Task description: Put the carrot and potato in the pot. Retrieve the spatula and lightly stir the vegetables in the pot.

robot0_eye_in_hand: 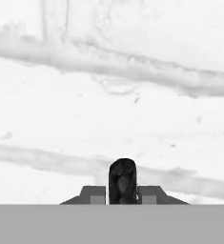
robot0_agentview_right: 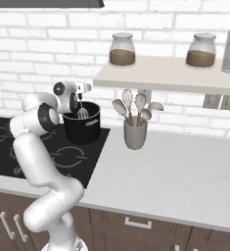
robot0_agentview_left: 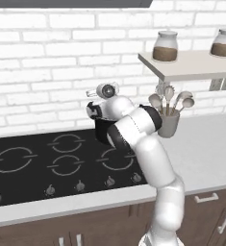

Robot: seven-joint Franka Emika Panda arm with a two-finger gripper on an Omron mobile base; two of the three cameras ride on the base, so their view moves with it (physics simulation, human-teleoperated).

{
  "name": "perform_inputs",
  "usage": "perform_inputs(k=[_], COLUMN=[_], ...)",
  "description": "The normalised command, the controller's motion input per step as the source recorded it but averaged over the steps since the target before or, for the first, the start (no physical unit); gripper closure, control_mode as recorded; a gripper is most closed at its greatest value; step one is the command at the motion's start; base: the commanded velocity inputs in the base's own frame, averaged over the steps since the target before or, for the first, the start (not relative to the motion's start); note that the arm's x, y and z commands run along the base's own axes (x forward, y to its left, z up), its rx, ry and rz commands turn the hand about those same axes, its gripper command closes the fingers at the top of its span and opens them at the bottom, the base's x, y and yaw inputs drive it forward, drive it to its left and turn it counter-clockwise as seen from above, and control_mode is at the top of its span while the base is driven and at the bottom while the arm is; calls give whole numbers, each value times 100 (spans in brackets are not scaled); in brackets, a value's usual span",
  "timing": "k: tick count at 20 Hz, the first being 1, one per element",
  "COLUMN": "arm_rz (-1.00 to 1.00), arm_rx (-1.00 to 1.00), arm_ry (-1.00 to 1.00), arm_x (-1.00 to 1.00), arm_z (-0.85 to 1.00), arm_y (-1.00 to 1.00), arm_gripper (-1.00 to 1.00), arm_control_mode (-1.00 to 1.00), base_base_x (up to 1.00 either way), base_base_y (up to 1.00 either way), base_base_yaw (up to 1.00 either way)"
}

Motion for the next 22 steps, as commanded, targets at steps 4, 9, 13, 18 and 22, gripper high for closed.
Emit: perform_inputs(k=[4, 9, 13, 18, 22], arm_rz=[28, 29, 23, 13, 11], arm_rx=[6, 2, 0, 0, 0], arm_ry=[-2, -16, -16, 7, 4], arm_x=[48, 13, 1, 48, 31], arm_z=[-19, -14, -10, -54, -46], arm_y=[-25, -15, -14, -10, -27], arm_gripper=[100, 100, 100, 100, 100], arm_control_mode=[-100, -100, -100, -100, -100], base_base_x=[0, 0, 0, 0, 0], base_base_y=[0, 0, 0, 0, 0], base_base_yaw=[0, 0, 0, 0, 0])
